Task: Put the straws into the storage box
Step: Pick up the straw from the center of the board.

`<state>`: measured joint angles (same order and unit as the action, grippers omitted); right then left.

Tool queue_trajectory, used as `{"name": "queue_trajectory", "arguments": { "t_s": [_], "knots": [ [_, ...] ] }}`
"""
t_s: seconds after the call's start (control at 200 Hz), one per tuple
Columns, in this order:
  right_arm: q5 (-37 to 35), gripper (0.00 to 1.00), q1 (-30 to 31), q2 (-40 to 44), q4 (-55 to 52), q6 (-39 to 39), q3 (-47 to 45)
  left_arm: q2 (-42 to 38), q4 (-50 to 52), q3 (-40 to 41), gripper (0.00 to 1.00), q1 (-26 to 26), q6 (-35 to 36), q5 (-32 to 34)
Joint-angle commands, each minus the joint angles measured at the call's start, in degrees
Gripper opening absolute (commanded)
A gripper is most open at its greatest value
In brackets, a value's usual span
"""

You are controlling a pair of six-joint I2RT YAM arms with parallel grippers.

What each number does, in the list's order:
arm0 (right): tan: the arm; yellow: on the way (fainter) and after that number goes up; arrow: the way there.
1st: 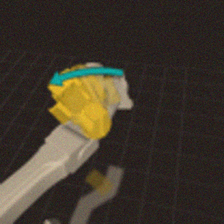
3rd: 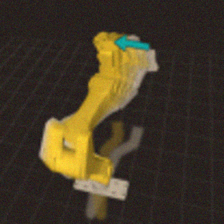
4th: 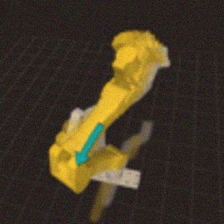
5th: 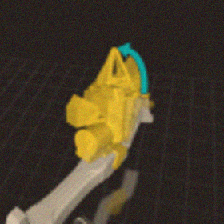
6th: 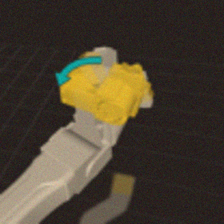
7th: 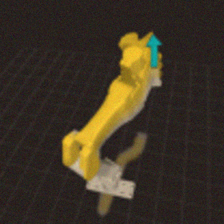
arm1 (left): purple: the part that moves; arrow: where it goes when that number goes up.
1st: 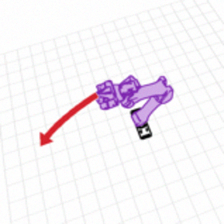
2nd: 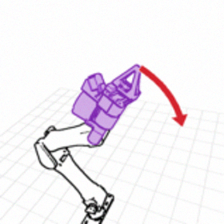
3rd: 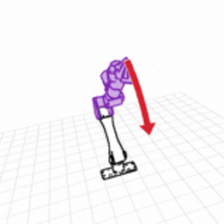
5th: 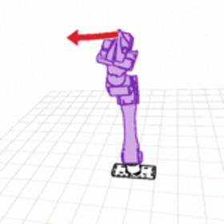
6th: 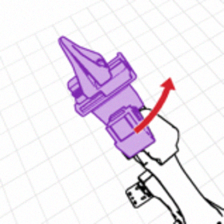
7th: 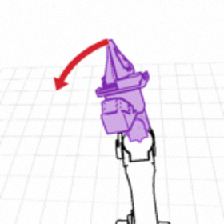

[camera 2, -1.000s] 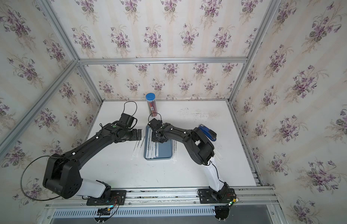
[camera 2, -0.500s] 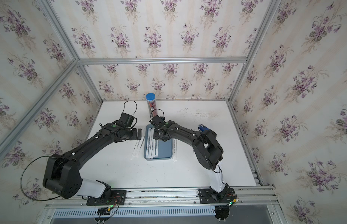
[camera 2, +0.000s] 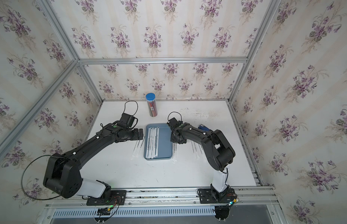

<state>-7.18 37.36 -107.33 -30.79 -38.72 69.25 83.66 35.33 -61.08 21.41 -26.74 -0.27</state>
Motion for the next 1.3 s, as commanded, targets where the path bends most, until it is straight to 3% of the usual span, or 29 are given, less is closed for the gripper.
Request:
{"name": "queue_trajectory", "arguments": {
  "t_s": [0.0, 1.299],
  "knots": [
    [-0.46, 0.27, -0.11, -0.96, 1.76, 0.62, -0.28, -0.27, 0.21, 0.35, 1.00, 0.08, -0.58, -0.27],
    [-1.94, 0.25, 0.07, -3.97, 2.24, 2.06, 0.46, 0.09, 0.42, 0.02, 1.00, 0.05, 0.38, 0.89]
  ]
}}
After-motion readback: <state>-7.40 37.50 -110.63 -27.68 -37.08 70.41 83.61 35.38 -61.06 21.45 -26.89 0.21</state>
